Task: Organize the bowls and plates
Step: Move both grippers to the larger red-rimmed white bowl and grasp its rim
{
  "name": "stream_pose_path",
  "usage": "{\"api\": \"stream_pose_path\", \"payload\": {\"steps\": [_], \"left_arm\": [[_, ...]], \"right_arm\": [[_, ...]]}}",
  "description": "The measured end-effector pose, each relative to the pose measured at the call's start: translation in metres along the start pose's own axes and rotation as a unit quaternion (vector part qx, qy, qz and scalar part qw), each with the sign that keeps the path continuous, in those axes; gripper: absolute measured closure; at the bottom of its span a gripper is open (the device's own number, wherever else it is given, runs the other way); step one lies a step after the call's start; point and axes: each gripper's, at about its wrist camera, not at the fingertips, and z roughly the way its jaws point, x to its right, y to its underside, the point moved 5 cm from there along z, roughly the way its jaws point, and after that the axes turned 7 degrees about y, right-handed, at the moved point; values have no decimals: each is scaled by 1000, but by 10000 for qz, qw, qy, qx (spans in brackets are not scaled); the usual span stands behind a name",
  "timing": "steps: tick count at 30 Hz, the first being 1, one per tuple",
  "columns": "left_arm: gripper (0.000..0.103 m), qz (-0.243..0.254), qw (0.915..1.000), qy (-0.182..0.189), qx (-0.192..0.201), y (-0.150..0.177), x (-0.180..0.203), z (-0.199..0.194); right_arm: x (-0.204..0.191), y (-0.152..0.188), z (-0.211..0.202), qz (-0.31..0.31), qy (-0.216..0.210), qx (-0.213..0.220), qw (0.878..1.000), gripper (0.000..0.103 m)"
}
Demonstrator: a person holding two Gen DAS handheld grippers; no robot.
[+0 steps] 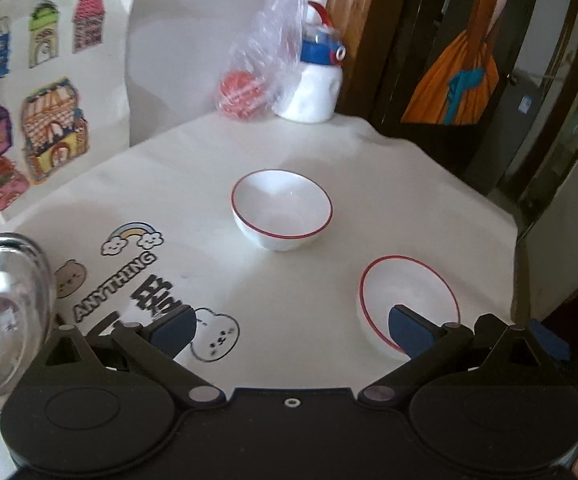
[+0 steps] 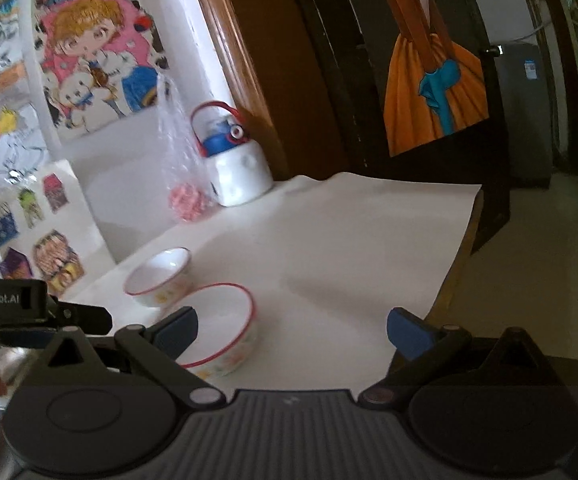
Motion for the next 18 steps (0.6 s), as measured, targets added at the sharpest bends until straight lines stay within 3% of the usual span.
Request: {"api": "stream_pose_path", "payload": {"steps": [18], "left_arm": [[1,470,9976,-110,-492,-15,16,50]], "right_arm": [[-13,3,30,-843,50,101,9964,0]]}}
